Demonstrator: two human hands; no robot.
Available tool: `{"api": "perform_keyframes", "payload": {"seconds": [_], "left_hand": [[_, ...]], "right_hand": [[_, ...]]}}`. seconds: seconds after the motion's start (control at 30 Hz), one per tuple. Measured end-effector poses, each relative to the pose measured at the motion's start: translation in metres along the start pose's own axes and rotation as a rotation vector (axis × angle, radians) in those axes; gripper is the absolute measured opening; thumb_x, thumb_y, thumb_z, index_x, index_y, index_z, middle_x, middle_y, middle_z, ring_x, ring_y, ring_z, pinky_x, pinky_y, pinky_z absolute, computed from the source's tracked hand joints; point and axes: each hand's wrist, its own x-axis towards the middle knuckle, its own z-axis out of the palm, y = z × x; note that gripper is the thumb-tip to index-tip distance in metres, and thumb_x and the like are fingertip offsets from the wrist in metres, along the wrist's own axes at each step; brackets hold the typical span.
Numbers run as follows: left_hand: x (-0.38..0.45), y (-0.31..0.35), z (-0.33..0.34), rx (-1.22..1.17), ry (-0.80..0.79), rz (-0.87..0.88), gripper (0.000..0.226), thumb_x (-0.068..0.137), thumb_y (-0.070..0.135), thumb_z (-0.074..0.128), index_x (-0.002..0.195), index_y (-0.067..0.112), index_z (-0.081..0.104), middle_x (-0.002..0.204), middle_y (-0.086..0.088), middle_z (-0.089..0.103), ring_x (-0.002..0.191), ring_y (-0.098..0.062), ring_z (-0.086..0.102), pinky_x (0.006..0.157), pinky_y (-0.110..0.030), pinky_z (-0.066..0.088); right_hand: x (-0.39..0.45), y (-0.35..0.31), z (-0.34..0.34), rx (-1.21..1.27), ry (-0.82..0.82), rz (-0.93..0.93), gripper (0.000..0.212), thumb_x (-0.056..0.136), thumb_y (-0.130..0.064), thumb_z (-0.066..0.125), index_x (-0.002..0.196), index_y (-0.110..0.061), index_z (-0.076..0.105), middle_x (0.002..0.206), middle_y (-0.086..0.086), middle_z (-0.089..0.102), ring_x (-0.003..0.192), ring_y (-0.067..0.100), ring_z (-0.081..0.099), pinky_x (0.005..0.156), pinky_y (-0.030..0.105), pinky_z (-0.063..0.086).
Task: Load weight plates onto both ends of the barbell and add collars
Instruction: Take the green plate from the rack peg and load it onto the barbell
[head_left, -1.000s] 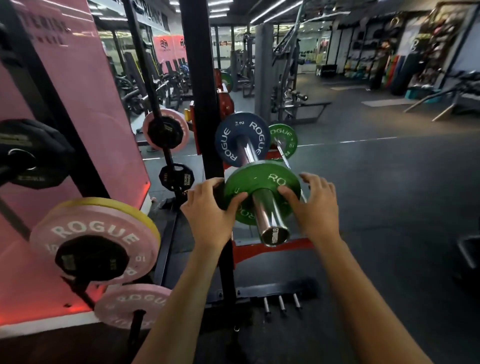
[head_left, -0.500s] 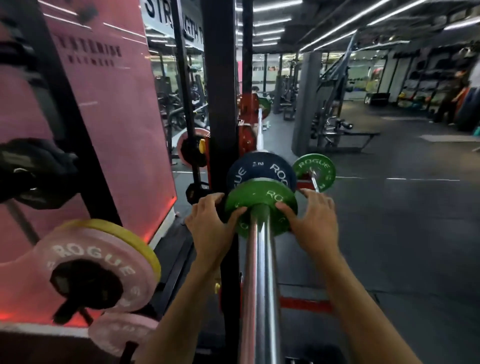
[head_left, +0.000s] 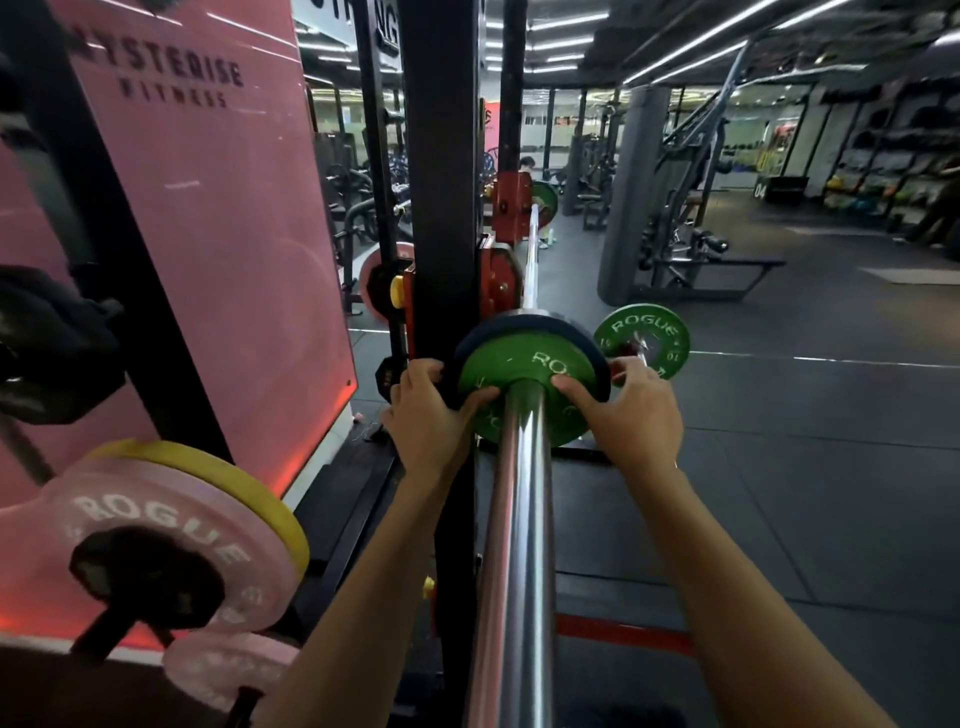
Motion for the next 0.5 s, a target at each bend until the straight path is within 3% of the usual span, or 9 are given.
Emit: {"api": "perform_keyframes", "payload": {"seconds": [0.1, 0.27, 0.5], "left_hand": [[-0.002, -0.003, -0.003, 0.025, -0.040, -0.017, 0.081, 0.062, 0.088, 0.055, 0.106, 0.020, 0.052, 0.103, 0.004, 0.058, 0.098, -0.026, 0.057, 0.087, -0.053, 0.044], [-0.024, -0.003, -0.026, 0.013, -0.064, -0.014, 0.086, 0.060, 0.085, 0.056, 0.112, 0.017, 0.055, 0.106, 0.001, 0.061, 0.099, -0.024, 0.057, 0.081, -0.039, 0.038], [-0.070, -0.010, -0.077, -0.080, -0.128, 0.064, 0.078, 0.065, 0.082, 0.067, 0.114, 0.023, 0.055, 0.105, 0.007, 0.060, 0.100, -0.017, 0.059, 0.085, -0.049, 0.050]], "right_hand": [[0.002, -0.002, -0.008, -0.043, -0.025, -0.021, 0.089, 0.060, -0.093, 0.050, 0.101, -0.016, 0.060, 0.096, 0.004, 0.066, 0.092, 0.025, 0.060, 0.072, 0.039, 0.053], [-0.034, -0.005, -0.020, -0.060, -0.038, -0.032, 0.087, 0.068, -0.085, 0.052, 0.116, -0.013, 0.057, 0.110, 0.008, 0.061, 0.106, 0.027, 0.055, 0.082, 0.042, 0.051], [-0.111, -0.020, -0.051, 0.022, 0.024, -0.045, 0.069, 0.078, -0.065, 0.064, 0.125, -0.015, 0.056, 0.118, 0.005, 0.061, 0.109, 0.022, 0.055, 0.088, 0.036, 0.047]]}}
